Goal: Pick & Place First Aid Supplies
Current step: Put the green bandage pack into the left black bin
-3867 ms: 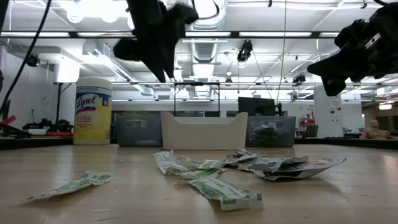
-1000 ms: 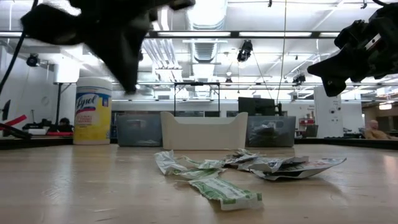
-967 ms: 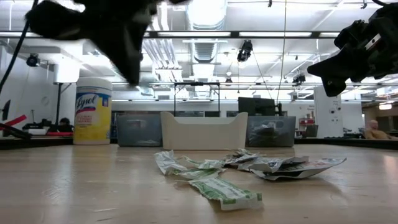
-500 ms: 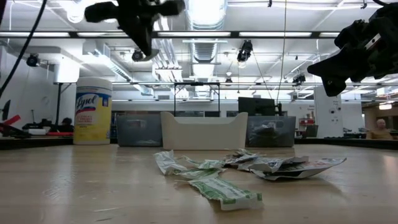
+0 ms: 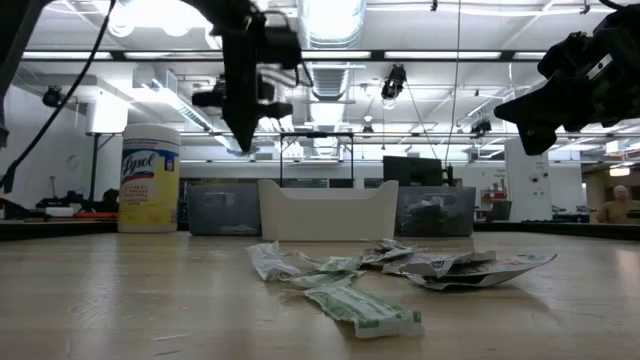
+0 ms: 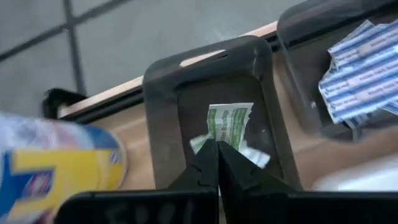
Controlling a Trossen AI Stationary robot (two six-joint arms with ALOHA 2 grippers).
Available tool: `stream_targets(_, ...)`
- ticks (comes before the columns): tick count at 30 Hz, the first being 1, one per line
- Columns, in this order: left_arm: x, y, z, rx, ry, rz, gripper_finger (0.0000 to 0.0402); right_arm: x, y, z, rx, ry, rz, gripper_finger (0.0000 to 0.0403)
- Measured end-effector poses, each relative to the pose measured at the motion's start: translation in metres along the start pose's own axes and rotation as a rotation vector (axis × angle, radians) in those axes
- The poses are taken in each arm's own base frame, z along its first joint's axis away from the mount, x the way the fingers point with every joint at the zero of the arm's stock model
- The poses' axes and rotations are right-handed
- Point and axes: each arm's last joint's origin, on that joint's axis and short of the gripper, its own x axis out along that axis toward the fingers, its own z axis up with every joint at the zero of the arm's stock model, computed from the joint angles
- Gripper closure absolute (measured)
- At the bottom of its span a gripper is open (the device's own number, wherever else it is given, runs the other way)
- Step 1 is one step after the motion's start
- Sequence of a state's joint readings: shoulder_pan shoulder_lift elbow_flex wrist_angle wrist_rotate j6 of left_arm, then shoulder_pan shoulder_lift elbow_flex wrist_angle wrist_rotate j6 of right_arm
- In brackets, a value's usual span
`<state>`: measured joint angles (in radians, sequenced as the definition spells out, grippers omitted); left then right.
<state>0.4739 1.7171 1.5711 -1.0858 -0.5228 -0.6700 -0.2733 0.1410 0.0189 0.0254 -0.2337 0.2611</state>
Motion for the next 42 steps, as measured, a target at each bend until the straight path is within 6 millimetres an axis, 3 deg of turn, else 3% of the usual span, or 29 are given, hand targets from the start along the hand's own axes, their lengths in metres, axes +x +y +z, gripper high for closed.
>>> stream_targets(4, 0.035, 0.012, 0.011, -0.004, 0.065, -0.081, 0.0401, 0.0, 0.0, 0.0, -0.003, 0.0, -0.001, 0.0394)
stream_targets(11, 0.079, 0.009, -0.009, 0.058, 0.189, -0.042, 0.0401, 0.0, -0.001, 0.0, -0.007, -0.009, -0.041, 0.0394)
stream_targets(20, 0.093, 0.002, -0.018, 0.107, 0.188, -0.117, 0.0393, 0.0, -0.003, 0.0, -0.008, -0.019, -0.103, 0.0394)
stream_targets(27, 0.092, 0.001, -0.018, 0.114, 0.209, -0.168, 0.0345, 0.0, -0.003, 0.0, -0.004, -0.013, -0.105, 0.0394)
stream_targets(31, 0.079, -0.001, -0.011, 0.109, 0.207, -0.219, 0.032, 0.0, -0.003, -0.001, 0.005, -0.011, -0.105, 0.0394)
stream_targets(35, 0.045, -0.018, -0.014, 0.154, 0.2, -0.385, 0.0308, 0.0, -0.003, -0.001, 0.02, -0.009, -0.106, 0.0394)
stream_targets(42, -0.031, -0.052, -0.059, 0.332, 0.166, -0.53, 0.031, 0.0, -0.004, -0.001, 0.019, -0.007, -0.106, 0.0394)
